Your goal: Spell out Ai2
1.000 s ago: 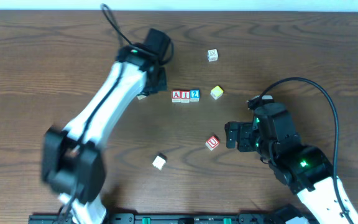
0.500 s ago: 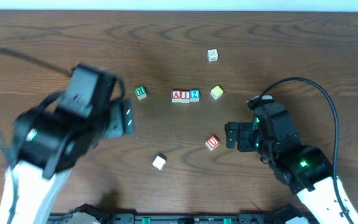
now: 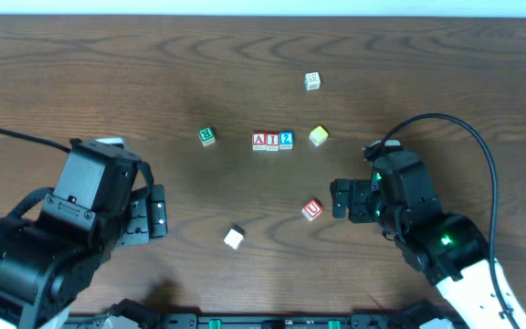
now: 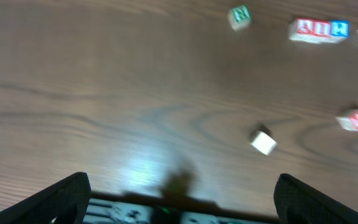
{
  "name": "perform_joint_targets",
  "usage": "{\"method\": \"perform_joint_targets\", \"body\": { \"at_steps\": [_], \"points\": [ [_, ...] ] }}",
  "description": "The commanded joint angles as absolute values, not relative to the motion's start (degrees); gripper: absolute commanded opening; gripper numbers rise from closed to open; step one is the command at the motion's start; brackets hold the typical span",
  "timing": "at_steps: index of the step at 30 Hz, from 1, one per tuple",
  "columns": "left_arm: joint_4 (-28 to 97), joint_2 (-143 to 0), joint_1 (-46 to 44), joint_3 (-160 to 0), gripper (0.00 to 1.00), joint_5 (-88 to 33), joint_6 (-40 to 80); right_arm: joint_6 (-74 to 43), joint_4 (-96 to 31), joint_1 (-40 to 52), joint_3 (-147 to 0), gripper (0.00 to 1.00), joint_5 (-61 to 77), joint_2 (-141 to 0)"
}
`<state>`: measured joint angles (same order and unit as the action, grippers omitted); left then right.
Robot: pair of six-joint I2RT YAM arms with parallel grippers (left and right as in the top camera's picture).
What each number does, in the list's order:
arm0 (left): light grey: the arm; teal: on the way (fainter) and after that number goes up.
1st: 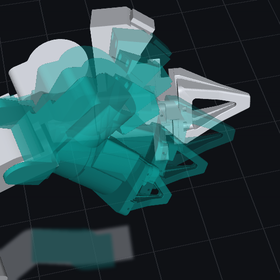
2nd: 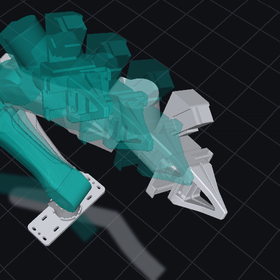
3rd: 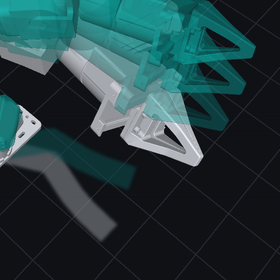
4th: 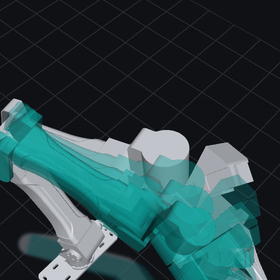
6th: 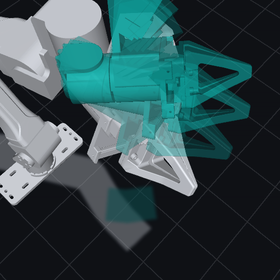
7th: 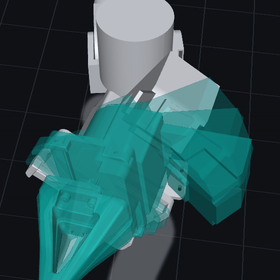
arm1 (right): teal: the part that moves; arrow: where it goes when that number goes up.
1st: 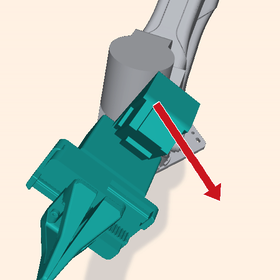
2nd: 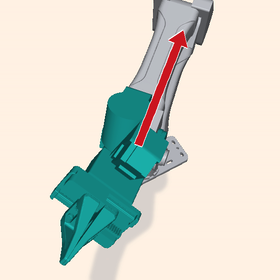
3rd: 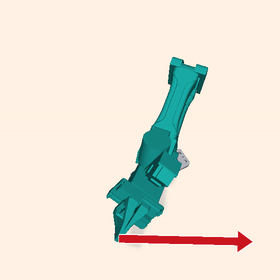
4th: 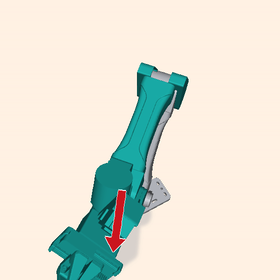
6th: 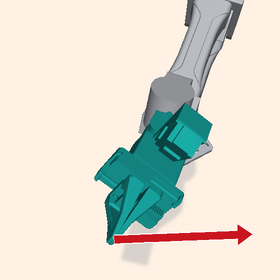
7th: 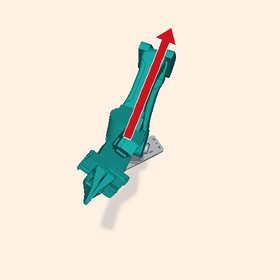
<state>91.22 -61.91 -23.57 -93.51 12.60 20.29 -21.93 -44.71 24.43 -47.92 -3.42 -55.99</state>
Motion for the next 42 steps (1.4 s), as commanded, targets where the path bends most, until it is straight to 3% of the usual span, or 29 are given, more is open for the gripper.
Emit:
{"method": "perform_joint_targets", "body": {
  "at_steps": [1,10,22,31,42],
  "points": [
    [88.75,-60.18,-23.18,-93.54,0.95,19.53,12.73,-22.46,-44.6,23.75,-47.97,0.99,-3.6,-55.9],
    [71.18,-45.6,-11.31,-76.16,0.95,13.91,0.51,-22.46,-44.6,23.75,-47.97,0.99,-3.6,-55.9],
    [48.97,-15.68,4.6,-35.86,0.96,5.28,-0.23,-22.46,-44.6,23.75,-47.97,0.99,-3.6,-55.9],
    [44.03,-4.08,6.74,-21.3,0.96,2.7,-0.16,-22.46,-44.6,23.75,-47.97,0.99,-3.6,-55.9],
    [40.16,-0.21,6.72,-11.79,0.95,1.13,-0.16,-22.46,-44.6,23.75,-47.97,0.99,-3.6,-55.9]
  ]
}}
